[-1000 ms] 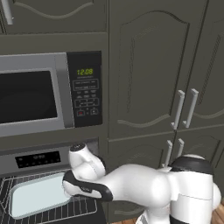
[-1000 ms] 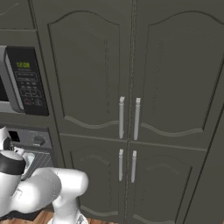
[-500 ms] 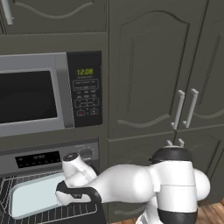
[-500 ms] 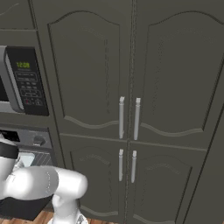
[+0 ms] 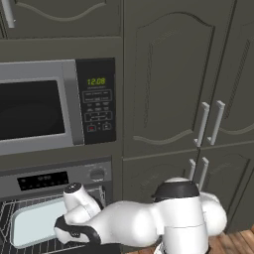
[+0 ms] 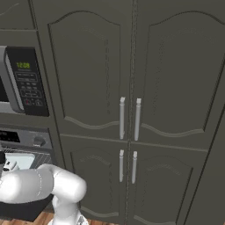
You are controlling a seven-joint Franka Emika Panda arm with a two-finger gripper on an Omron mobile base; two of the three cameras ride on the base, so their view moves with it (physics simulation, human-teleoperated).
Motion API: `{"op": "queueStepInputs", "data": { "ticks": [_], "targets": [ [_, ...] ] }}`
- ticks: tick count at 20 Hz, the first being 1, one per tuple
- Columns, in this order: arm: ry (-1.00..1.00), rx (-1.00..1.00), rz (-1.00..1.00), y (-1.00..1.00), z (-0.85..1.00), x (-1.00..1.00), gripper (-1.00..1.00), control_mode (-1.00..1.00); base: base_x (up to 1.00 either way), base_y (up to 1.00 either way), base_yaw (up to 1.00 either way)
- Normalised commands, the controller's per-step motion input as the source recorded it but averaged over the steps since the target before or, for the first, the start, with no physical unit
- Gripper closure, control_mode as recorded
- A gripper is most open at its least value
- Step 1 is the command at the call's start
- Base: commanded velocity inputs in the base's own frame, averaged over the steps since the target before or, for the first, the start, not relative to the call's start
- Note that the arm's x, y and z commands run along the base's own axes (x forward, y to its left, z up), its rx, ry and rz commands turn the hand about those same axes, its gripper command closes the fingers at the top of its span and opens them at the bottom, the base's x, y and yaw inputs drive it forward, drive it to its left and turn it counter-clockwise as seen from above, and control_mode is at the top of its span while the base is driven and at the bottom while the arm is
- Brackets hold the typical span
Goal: Take the baked cake out of the oven and place it on the plate for cooling. Then close the oven door.
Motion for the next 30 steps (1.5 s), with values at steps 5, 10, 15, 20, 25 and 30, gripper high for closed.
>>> {"op": "queueStepInputs", "data": {
  "ticks": [5, 10, 15, 20, 25, 30],
  "targets": [
    [-0.03, 0.0, -0.01, 0.24, -0.19, -0.04, -1.0, -1.0, 0.0, 0.0, 0.0],
    [0.0, 0.0, -0.04, 0.16, -0.25, -0.01, -1.0, -1.0, 0.0, 0.0, 0.0],
    [0.0, 0.0, -0.02, 0.12, -0.31, -0.03, -1.0, -1.0, 0.0, 0.0, 0.0],
    [0.0, 0.01, 0.0, 0.09, -0.32, 0.02, -1.0, -1.0, 0.0, 0.0, 0.0],
    [0.0, 0.0, 0.0, 0.1, -0.28, 0.15, -1.0, -1.0, 0.0, 0.0, 0.0],
    [0.0, 0.0, 0.0, 0.13, -0.29, 0.09, -1.0, -1.0, 0.0, 0.0, 0.0]
  ]
}}
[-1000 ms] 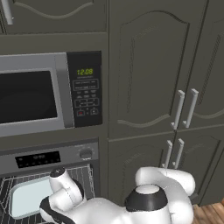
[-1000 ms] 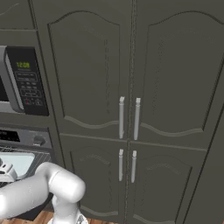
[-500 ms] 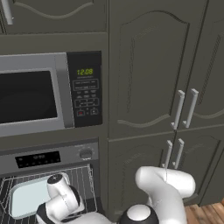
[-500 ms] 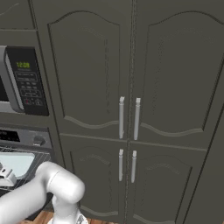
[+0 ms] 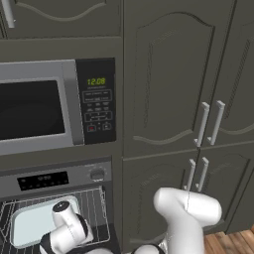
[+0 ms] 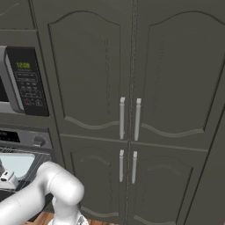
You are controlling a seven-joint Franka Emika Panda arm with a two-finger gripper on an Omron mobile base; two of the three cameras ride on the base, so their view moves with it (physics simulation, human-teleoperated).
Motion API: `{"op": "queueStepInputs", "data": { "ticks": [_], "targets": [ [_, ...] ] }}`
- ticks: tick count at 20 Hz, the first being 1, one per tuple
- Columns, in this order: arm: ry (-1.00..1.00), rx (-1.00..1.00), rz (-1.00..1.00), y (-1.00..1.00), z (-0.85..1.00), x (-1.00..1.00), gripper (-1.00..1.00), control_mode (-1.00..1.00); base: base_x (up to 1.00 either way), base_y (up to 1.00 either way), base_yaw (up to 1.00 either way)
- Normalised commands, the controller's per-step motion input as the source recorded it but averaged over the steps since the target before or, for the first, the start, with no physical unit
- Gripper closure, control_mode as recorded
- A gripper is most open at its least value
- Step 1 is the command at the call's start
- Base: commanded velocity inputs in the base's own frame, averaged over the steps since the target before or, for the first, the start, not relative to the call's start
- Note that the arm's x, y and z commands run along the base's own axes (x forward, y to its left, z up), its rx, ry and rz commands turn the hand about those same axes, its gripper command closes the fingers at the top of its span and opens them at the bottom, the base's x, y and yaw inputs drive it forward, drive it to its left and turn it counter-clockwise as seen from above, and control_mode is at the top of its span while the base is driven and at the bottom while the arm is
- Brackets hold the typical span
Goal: Take the baked cake out of the oven and place it on the plate for cooling. Then close the oven door.
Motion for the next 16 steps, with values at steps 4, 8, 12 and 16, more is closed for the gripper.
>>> {"op": "queueStepInputs", "data": {
  "ticks": [4, 8, 12, 16],
  "targets": [
    [0.0, 0.0, 0.0, 0.19, -0.34, 0.0, -1.0, -1.0, 0.0, 0.0, 0.0],
    [0.0, 0.0, 0.0, 0.15, -0.3, 0.12, -1.0, -1.0, 0.0, 0.0, 0.0],
    [-0.03, 0.0, 0.0, 0.01, -0.12, 0.16, -1.0, -1.0, 0.0, 0.0, 0.0],
    [0.0, 0.0, -0.01, 0.13, -0.24, 0.04, -1.0, -1.0, 0.0, 0.0, 0.0]
  ]
}}
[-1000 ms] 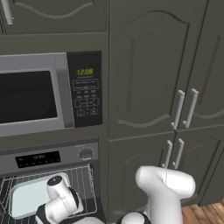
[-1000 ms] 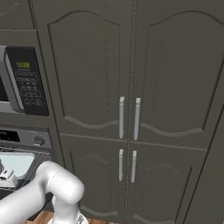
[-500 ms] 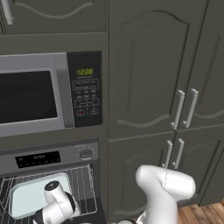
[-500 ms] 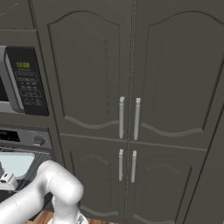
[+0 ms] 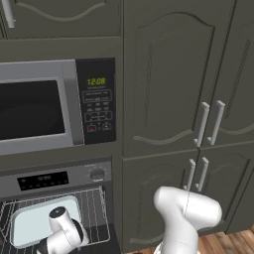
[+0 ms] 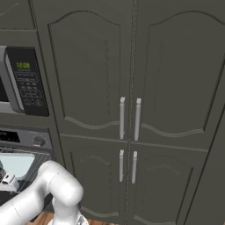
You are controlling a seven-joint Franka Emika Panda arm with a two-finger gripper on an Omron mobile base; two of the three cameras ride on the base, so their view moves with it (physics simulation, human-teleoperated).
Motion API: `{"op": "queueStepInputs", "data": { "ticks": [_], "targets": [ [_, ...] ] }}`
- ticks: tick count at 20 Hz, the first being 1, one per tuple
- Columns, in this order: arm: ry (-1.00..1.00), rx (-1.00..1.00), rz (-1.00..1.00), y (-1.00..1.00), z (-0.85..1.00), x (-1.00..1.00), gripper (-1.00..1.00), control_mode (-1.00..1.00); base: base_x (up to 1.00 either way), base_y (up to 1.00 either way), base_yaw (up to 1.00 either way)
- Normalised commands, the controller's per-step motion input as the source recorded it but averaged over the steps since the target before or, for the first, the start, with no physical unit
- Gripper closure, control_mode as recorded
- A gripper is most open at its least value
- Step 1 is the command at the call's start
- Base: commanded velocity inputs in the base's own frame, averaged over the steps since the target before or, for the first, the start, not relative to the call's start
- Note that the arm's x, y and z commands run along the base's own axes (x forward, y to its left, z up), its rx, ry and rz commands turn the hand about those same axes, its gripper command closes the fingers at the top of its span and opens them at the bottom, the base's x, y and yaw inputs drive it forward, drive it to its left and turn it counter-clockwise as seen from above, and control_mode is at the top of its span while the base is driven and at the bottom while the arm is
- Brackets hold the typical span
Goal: Take the baked cake out of the oven and place it on the plate for cooling. Then close the oven door.
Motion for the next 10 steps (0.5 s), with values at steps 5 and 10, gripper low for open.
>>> {"op": "queueStepInputs", "data": {
  "ticks": [5, 10],
  "targets": [
    [0.0, 0.0, -0.03, 0.19, -0.27, 0.02, -1.0, -1.0, 0.0, 0.0, 0.0],
    [0.0, 0.0, -0.02, 0.07, -0.23, 0.18, -1.0, -1.0, 0.0, 0.0, 0.0]
  ]
}}
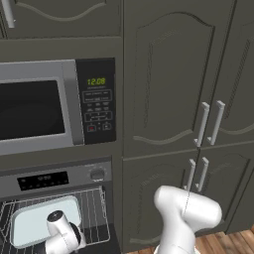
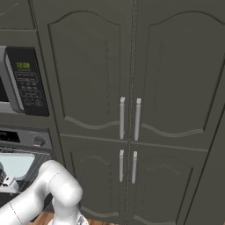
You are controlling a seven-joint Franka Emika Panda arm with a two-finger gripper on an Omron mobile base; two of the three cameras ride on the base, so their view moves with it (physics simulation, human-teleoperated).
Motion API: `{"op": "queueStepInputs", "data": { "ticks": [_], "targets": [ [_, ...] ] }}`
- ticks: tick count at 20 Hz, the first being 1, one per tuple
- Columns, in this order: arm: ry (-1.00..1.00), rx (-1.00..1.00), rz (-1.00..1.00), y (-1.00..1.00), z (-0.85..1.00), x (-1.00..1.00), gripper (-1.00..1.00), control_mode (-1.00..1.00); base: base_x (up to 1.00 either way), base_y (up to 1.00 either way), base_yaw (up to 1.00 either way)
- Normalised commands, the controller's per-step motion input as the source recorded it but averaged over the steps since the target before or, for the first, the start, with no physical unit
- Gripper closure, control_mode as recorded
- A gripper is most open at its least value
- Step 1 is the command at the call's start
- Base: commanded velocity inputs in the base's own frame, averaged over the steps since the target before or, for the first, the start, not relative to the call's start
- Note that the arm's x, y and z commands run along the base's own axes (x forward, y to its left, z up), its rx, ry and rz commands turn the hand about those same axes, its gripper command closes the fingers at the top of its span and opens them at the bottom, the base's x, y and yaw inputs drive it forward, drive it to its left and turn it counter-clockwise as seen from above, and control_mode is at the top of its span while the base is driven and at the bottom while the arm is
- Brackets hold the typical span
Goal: Take the baked cake out of the oven and place it on the plate for cooling. Then close the oven door.
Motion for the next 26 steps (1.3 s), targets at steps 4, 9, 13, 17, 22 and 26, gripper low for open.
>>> {"op": "queueStepInputs", "data": {
  "ticks": [4, 9, 13, 17, 22, 26],
  "targets": [
    [-0.01, 0.0, -0.02, 0.06, -0.17, 0.25, -1.0, -1.0, 0.0, 0.0, 0.0],
    [-0.03, 0.0, -0.02, 0.07, -0.16, 0.25, -1.0, -1.0, 0.0, 0.0, 0.0],
    [-0.14, 0.0, -0.01, 0.05, -0.06, 0.37, -1.0, -1.0, 0.0, 0.0, 0.0],
    [-0.19, 0.04, -0.03, 0.02, 0.0, 0.46, -1.0, -1.0, 0.0, 0.0, 0.0],
    [-0.19, 0.02, -0.04, 0.04, 0.0, 0.39, -1.0, -1.0, 0.0, 0.0, 0.0],
    [-0.15, 0.01, -0.04, 0.1, 0.02, 0.36, -1.0, -1.0, 0.0, 0.0, 0.0]
  ]
}}
